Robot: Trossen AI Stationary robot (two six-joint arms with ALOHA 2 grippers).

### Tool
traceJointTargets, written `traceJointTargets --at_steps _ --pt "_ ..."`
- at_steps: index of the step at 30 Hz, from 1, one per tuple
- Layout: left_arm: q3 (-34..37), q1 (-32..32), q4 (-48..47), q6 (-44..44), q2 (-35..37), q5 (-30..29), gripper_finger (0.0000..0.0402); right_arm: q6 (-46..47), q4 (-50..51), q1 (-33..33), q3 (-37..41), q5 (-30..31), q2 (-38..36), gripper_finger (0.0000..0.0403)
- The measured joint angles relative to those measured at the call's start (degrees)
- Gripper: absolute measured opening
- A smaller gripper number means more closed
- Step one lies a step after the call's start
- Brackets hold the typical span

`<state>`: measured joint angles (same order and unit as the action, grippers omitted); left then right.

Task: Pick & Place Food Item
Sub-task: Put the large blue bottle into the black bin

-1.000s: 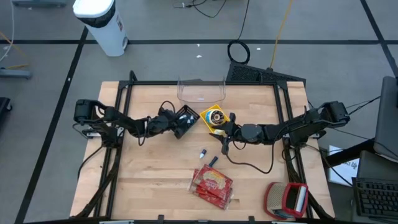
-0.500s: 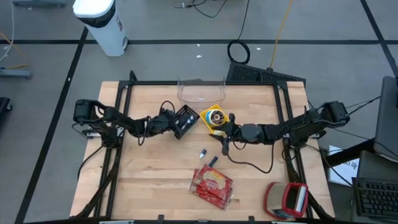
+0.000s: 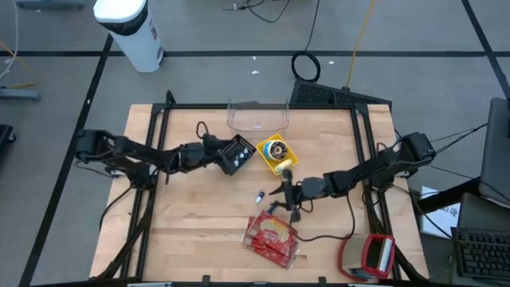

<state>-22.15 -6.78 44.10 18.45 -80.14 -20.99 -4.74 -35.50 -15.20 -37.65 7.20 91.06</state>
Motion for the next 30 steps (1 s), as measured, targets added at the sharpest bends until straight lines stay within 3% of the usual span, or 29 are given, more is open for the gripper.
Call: traceJointTargets --at_steps 7,14,20,30 --pt "0.0 1.63 -0.28 1.57 1.13 0.17 0.0251 -1.82 1.61 -0.68 0.03 -0.02 8.01 0.0199" --pt "0.0 2.79 -0.63 2.7 1.03 0.15 0.0251 -1.35 0.26 -0.65 0.0 0.16 13.36 0.0202" --pt "0.0 2.77 -0.63 2.59 1.03 0.13 0.0251 -0.8 0.83 -0.61 -0.07 -0.02 13.34 0.0174" --pt "0.0 2.76 -0.6 1.78 1.03 0.11 0.0251 -0.49 1.48 -0.63 -0.04 -0.28 12.87 0.0079"
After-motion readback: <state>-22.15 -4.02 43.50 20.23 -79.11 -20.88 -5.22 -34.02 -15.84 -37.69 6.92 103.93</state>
